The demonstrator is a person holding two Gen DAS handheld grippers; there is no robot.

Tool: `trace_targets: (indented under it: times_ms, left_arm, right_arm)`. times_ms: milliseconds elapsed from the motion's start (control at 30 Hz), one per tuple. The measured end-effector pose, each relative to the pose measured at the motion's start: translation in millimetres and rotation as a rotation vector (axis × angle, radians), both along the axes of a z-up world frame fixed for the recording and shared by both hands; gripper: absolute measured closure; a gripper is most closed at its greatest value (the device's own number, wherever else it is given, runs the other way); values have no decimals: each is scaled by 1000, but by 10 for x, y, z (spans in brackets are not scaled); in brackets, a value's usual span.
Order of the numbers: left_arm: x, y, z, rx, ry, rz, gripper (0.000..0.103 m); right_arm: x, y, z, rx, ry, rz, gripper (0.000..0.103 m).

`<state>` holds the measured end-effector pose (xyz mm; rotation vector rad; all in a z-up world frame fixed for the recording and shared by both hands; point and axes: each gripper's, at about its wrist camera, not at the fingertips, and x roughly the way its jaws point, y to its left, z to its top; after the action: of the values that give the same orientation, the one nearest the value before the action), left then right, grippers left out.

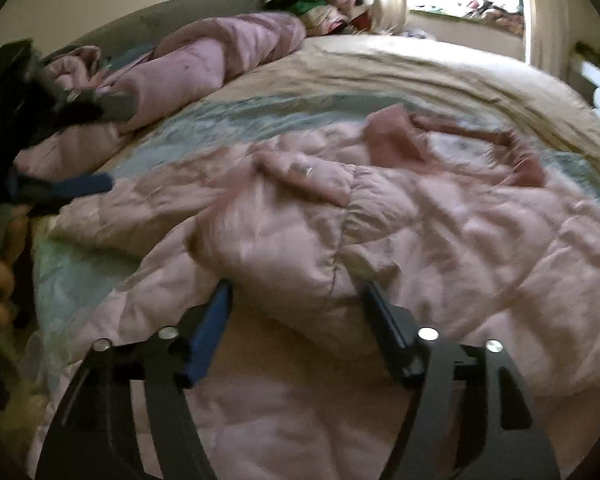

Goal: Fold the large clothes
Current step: 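Lay the sleeve on the coat body and open the right tool, then grasp the front panel edge with the left tool and fold it inward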

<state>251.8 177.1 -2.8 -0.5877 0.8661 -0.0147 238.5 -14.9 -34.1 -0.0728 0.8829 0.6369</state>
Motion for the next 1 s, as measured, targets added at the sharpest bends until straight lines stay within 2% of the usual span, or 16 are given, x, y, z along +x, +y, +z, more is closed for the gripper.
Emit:
trace_targets:
  times_ms: [33,100,200,300,433,500,533,567,667,733,767,867,1000]
  left_arm:
    - [15,-12,-19,5,4,-5,9]
    - [53,-65,-93,0,20,-29,9]
    - [120,-200,-224,-4,41,-84,9]
    - [223,-369,-371,-21,68,-141,9]
    - [377,-579,-532,-80,74,-191,9]
    - [434,-664,-549,-67,74,-198,9]
    - [481,-763,-561,-33,82,-212,9]
    - [510,-825,-573,-8,87,-225,15]
    - [563,-1077,-598,109,101,-267,59]
    - [550,-1152,-565,158,86,-285,69]
    - [532,-1165,-529,187,72,-289,89]
    - [456,-1099,-392,198,28,-288,100]
    - [293,-983,-226,255,-23,-269,100]
  right_arm:
    - [-20,5,-1,2,5,5,25]
    - [-90,-10,16,22,22,16,22]
    - [-153,-182,146,73,40,7,22]
    - [-169,-444,321,91,17,-37,21]
    - [-228,-867,488,38,-42,-114,21]
    - [-242,-1076,532,9,-56,-156,21]
    - [-241,-1189,547,5,-56,-176,21]
    - [-243,-1299,571,-3,-60,-197,21]
    - [-259,-1711,652,-25,-83,-290,21]
    - [-258,-1974,678,-29,-89,-349,21]
    - [-254,-2111,689,-32,-88,-382,21]
    - [-239,-2382,712,-40,-94,-450,21]
    - [-15,-2635,721,-62,-82,-526,21]
